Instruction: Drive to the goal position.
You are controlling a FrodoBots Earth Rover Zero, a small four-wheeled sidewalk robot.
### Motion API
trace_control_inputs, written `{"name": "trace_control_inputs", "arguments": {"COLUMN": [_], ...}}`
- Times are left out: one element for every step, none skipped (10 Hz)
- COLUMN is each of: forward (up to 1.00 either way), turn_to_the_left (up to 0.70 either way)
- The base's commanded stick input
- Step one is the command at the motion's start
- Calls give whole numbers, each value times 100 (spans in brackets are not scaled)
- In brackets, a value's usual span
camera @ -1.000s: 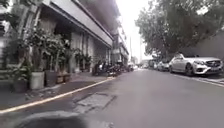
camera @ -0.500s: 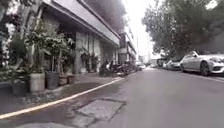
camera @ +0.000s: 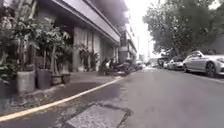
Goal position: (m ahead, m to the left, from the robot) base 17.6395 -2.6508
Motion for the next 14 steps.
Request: {"name": "trace_control_inputs", "arguments": {"forward": [70, 70, 70, 70, 70, 70, 70, 70, 70, 70, 70, 70, 70, 70], "turn_to_the_left": [-14, -9, 0, 0, 0, 0, 0, 0, 0, 0, 0, 0, 0, 0]}}
